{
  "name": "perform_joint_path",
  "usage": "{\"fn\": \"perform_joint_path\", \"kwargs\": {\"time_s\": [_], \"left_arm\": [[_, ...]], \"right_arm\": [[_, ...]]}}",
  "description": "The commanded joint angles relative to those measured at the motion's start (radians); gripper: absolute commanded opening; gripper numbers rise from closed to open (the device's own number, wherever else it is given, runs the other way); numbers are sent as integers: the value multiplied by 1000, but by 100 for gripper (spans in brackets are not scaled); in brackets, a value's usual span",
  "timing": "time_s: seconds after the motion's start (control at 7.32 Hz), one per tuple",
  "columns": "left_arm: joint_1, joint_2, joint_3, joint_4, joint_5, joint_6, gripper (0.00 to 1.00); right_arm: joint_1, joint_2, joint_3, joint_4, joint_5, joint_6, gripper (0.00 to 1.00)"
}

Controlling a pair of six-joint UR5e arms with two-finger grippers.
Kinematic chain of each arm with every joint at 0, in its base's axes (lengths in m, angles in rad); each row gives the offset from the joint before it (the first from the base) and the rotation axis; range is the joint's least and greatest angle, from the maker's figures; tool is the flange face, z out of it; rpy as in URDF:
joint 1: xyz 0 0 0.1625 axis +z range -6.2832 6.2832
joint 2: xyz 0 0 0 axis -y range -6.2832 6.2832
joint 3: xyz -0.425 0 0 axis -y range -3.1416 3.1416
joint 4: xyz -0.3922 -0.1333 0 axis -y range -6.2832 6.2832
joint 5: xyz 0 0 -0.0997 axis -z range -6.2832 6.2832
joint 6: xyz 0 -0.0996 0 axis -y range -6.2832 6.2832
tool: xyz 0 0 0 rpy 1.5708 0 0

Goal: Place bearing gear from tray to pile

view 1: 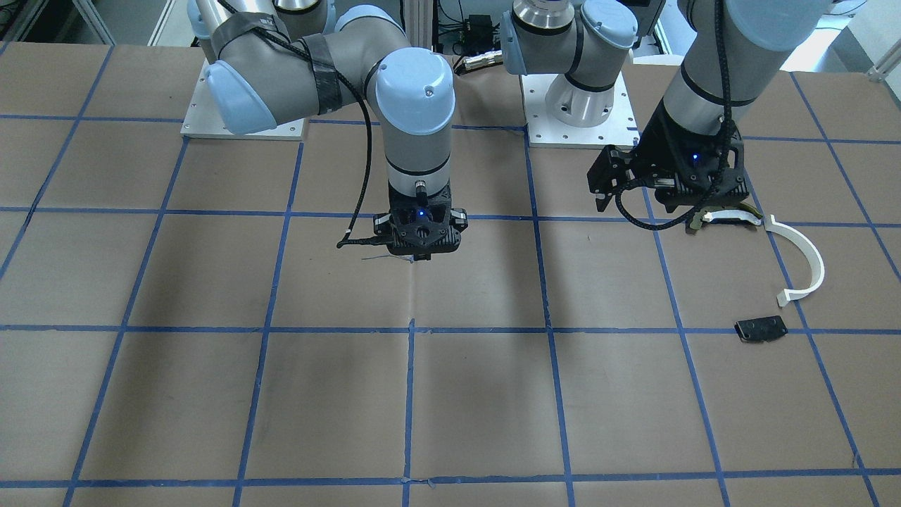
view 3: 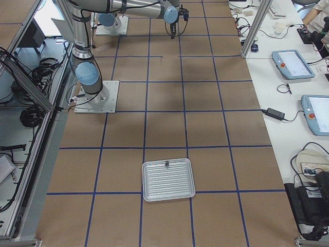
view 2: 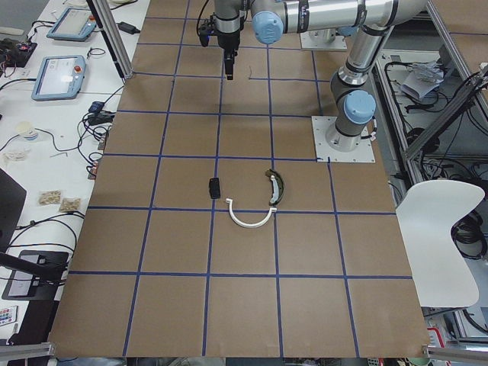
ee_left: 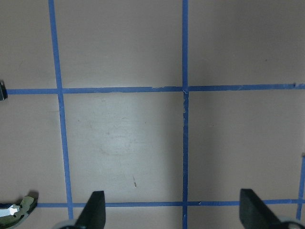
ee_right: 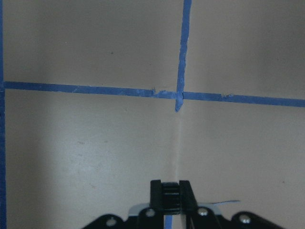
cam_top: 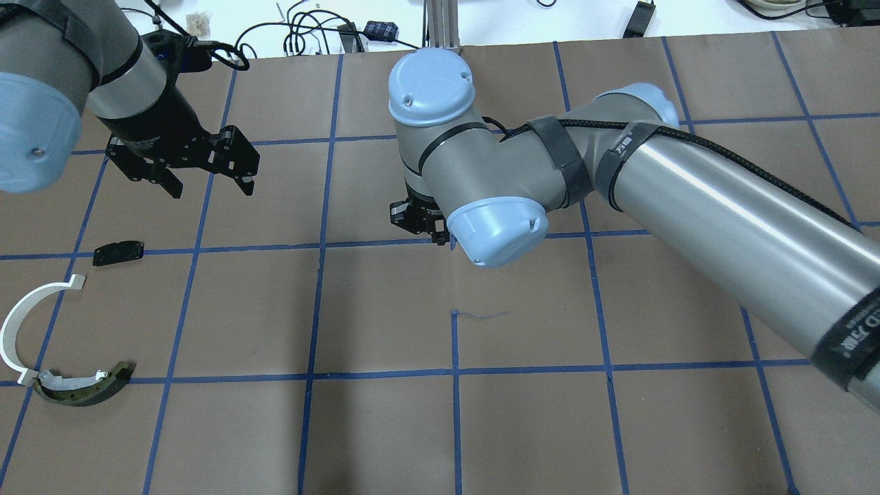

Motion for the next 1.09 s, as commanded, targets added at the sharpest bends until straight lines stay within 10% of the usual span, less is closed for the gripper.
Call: {"fn": "perform_joint_path", "kwargs": {"time_s": [0.0, 0.41, 0.96], "left_arm": [[-1, 1, 0, 3, -5, 0, 100], [1, -5, 0, 3, -2, 0, 100], [-33, -94, -1, 36, -6, -40, 100]], "right_arm": [[0, 1, 11, -26, -2, -7, 99], [-96, -71, -12, 52, 1, -101, 100], [-511, -279, -88, 305, -115, -672, 100]]}}
